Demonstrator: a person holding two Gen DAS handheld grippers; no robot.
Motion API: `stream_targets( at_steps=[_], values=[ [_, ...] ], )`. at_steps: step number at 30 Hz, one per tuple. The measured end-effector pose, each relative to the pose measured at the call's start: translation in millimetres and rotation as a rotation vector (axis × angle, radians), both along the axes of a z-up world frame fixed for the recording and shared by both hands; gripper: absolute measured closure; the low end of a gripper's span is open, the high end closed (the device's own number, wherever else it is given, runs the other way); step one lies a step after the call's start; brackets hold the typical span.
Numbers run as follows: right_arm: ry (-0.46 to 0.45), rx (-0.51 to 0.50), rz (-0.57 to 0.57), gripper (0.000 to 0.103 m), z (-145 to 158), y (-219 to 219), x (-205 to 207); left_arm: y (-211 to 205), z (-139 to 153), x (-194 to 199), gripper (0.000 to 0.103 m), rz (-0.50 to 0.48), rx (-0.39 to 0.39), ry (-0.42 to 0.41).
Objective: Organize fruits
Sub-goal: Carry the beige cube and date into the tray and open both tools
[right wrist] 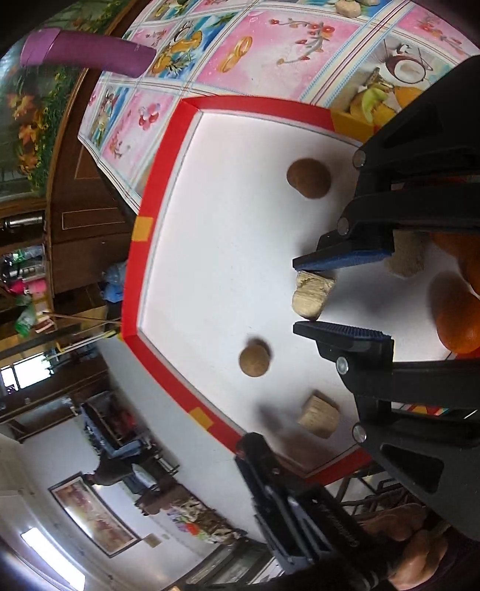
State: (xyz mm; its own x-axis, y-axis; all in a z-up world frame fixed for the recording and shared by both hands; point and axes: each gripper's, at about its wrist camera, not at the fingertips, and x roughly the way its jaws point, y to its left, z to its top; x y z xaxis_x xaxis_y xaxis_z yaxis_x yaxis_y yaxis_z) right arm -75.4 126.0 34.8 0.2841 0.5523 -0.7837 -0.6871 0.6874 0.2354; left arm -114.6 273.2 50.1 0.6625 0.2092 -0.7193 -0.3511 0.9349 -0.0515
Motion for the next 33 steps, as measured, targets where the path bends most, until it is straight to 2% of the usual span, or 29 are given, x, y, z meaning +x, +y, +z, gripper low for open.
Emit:
stream_targets(
  at_steps=[6, 13, 16, 17, 18, 19, 26, 33],
  values=[
    [-0.046, -0.043, 0.021, 0.073, -2, 11, -11, 2, -10, 10, 0.079, 0.001, -0.002, 0.045],
    [-0.014, -0.015, 0.02, 0.072, -5, 5, -5, 3, -19, 12, 0.079, 0.003, -0.019, 0.088],
    [0.016, 0.003, 0.021, 0.068, -6, -2, -1, 2, -18, 11, 0.071, 0.003, -0.022, 0.096],
    [0.022, 0.015, 0.016, 0.067, -5, -6, 0, 3, -17, 10, 0.059, 0.01, -0.024, 0.103],
    [0.026, 0.041, 0.009, 0.065, -2, -13, 2, 2, -17, 9, 0.047, 0.022, -0.023, 0.109],
    [0.025, 0.064, 0.005, 0.064, 0, -18, 5, 2, -16, 10, 0.045, 0.029, -0.021, 0.107],
    [-0.04, 0.189, -0.114, 0.059, 25, -93, 24, -25, 9, 11, 0.045, 0.008, 0.03, 0.066],
    [-0.052, 0.189, -0.295, 0.059, 18, -197, 42, -89, 34, 22, 0.043, -0.137, 0.085, 0.026]
  ],
)
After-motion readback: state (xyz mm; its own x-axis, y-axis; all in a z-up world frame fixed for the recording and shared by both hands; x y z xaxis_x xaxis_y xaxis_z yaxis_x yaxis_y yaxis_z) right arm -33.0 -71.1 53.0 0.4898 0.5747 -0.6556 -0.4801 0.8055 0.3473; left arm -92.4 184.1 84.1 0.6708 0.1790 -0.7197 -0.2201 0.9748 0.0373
